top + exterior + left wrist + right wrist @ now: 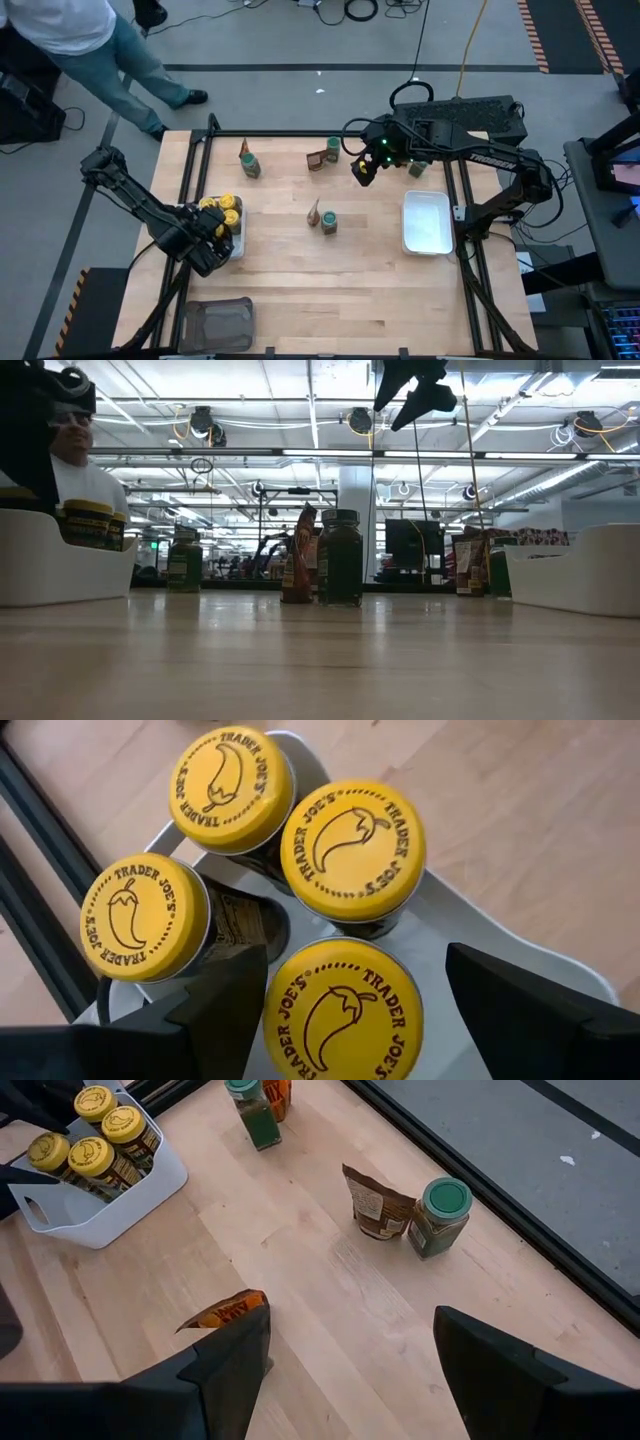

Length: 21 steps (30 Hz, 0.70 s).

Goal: Sort spices by type
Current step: Put the yellow seasoning bottle into the left white bin, then put the top left green seasoning bottle into the black bin

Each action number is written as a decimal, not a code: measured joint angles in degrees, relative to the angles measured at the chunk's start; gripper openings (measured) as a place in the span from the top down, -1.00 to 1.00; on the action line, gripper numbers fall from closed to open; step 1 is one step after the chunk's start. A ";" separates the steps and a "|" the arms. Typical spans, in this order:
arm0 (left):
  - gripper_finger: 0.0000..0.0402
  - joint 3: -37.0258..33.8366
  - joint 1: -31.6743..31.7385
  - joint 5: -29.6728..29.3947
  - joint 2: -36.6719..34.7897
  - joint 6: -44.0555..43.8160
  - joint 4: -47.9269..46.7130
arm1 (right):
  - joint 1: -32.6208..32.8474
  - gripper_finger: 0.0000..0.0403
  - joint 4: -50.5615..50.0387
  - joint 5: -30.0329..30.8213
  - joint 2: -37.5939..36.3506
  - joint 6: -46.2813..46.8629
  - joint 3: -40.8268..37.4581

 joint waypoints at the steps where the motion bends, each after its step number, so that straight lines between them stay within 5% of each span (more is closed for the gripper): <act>1: -0.55 0.43 0.00 -0.27 0.00 0.02 -0.48 | 0.01 -0.32 0.00 0.00 -0.02 0.00 0.00; 14: -0.55 9.58 0.63 -7.31 -0.65 2.97 -11.94 | -0.01 -0.32 0.09 0.02 -0.02 -0.18 0.00; 21: -0.55 14.55 -0.31 -9.16 -2.27 15.11 -0.60 | -0.01 -0.32 0.28 0.02 -0.02 -0.55 0.00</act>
